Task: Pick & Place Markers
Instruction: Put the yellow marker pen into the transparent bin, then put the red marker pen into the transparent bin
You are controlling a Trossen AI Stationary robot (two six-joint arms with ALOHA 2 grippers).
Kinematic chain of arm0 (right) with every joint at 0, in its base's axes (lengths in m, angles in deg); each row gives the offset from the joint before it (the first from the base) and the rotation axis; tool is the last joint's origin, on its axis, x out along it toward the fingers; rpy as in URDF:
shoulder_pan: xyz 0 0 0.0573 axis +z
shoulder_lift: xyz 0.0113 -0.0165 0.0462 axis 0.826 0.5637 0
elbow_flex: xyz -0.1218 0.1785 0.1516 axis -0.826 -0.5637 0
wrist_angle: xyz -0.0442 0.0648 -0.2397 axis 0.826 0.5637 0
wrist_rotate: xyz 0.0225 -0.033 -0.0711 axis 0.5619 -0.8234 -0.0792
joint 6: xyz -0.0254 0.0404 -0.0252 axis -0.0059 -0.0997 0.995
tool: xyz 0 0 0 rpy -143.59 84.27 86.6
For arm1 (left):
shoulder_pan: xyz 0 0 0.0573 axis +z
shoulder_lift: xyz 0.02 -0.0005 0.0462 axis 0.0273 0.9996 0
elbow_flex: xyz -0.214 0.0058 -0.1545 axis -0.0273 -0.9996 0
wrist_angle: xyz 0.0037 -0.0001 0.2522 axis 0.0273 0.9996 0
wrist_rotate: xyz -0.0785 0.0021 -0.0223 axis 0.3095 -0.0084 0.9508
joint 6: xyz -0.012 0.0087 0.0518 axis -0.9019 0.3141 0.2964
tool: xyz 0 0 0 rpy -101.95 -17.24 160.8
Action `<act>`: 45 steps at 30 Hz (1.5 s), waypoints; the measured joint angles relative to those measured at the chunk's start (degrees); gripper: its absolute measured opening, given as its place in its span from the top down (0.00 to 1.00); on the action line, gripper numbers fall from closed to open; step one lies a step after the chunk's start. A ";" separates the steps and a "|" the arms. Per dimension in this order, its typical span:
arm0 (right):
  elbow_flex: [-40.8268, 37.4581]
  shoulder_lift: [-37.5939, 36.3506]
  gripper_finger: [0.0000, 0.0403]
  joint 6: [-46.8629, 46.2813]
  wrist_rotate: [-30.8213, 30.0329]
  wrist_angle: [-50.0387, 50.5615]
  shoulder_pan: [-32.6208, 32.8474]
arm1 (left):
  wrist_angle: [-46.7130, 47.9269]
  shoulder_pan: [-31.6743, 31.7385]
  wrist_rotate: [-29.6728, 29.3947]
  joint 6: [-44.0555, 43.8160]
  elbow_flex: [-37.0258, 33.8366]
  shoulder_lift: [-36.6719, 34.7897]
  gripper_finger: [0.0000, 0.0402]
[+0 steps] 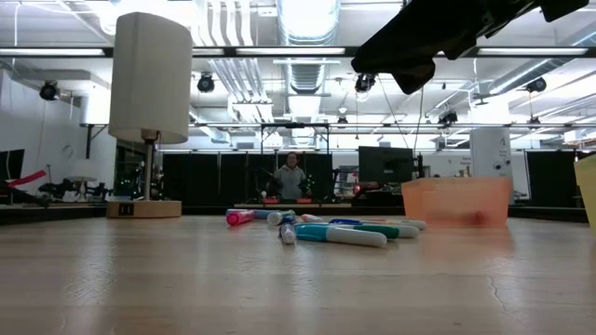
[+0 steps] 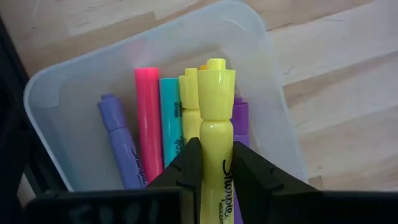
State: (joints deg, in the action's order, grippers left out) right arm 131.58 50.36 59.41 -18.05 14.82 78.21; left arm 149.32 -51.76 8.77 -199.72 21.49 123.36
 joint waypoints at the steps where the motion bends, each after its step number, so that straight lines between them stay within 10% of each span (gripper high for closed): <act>1: 0.00 0.00 0.86 0.00 0.02 0.03 0.00 | 0.04 0.00 0.07 -0.06 -0.26 0.00 0.82; 15: -0.09 0.00 0.86 -0.29 0.20 0.28 0.51 | 1.57 1.29 -0.60 0.34 -0.32 -4.15 0.68; 21: -0.09 0.00 0.86 -0.26 0.01 -0.02 0.46 | 1.45 6.58 -21.48 6.90 -0.32 -9.87 0.68; 30: 0.66 0.00 0.86 0.02 -0.46 -0.26 0.46 | -1.03 25.54 -25.41 27.44 -0.32 -12.55 0.67; 45: 0.68 0.00 0.86 0.22 -0.48 -0.18 0.46 | -20.13 59.33 -16.21 62.16 -0.34 -7.06 0.67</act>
State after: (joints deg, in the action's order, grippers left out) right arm 132.25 50.36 59.63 -18.52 14.64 78.67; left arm 129.19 7.57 -7.44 -137.56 21.15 116.29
